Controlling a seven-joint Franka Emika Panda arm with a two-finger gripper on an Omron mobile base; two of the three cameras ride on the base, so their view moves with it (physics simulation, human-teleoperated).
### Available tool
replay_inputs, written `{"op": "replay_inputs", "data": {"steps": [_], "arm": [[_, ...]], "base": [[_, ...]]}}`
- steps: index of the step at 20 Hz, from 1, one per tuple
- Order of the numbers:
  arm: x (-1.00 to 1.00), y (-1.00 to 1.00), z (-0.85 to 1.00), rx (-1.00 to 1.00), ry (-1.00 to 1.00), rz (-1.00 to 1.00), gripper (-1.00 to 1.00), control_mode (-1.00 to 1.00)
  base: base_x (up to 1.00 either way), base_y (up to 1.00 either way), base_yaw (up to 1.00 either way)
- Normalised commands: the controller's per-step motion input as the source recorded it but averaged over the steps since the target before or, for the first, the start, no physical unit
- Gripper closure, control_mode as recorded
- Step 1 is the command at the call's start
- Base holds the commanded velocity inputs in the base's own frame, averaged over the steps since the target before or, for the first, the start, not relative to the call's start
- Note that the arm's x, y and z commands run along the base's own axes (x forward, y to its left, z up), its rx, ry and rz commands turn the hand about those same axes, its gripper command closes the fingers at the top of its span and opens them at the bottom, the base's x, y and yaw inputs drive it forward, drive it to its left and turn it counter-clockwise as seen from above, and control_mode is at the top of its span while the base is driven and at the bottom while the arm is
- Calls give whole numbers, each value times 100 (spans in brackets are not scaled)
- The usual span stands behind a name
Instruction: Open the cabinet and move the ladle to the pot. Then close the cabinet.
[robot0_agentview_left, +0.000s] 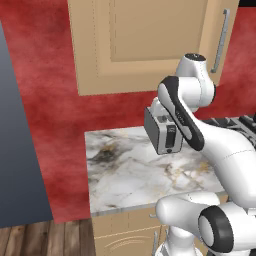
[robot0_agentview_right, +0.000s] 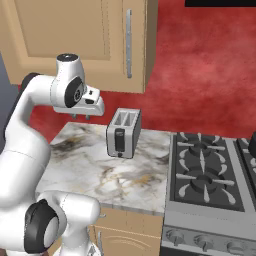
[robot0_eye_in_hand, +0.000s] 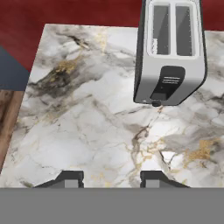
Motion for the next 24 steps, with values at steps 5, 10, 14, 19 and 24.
{"op": "replay_inputs", "data": {"steps": [5, 10, 14, 19, 24], "arm": [[-33, 0, 0, -1, -11, -2, -100, -100], [-31, -9, 23, 0, -17, -14, -100, -100], [-16, -29, 34, 0, -16, -18, -100, -100], [-9, -50, 43, 0, -9, -17, -100, -100], [-6, -64, 44, 0, -8, -13, -100, -100]], "base": [[0, 0, 0], [0, 0, 0], [0, 0, 0], [0, 0, 0], [0, 0, 0]]}}
